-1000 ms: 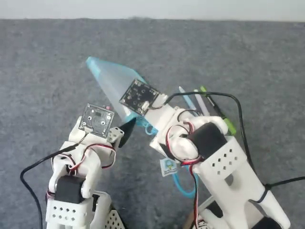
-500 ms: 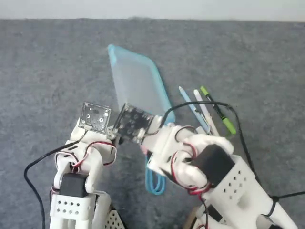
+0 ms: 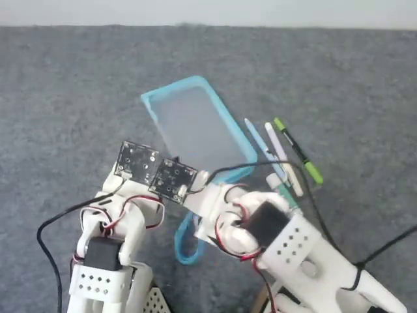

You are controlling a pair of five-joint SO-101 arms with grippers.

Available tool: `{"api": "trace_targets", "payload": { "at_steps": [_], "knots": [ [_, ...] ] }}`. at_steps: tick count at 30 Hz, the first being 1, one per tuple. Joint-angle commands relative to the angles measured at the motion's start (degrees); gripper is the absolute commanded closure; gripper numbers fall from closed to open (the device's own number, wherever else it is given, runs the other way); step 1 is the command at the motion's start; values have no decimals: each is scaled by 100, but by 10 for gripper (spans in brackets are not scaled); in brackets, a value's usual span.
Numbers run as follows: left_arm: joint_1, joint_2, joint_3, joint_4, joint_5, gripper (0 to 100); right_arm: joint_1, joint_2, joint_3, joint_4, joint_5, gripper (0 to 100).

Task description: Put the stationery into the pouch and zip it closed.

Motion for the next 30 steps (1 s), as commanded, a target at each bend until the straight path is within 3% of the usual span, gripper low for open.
{"api": "trace_targets", "payload": {
  "at_steps": [1,6,10,14,18,24,30],
  "knots": [
    [-18,-114,-57,-211,615,852,497,40,53,-268,-281,992],
    [-993,-79,-312,-246,1160,784,822,66,53,-382,-835,979],
    [-1591,-70,-312,-440,1451,782,813,743,-105,-409,-1802,842],
    [-1644,-70,-312,-448,1459,782,778,2053,-826,-180,-3200,801],
    [-1662,-70,-321,-448,1459,782,418,3319,-1952,382,-3912,801],
    [-1688,-79,-347,-431,1459,782,268,4576,-2822,303,-4334,801],
    [-1688,-79,-347,-431,1459,782,215,4778,-2848,-295,-4949,827]
  ]
}}
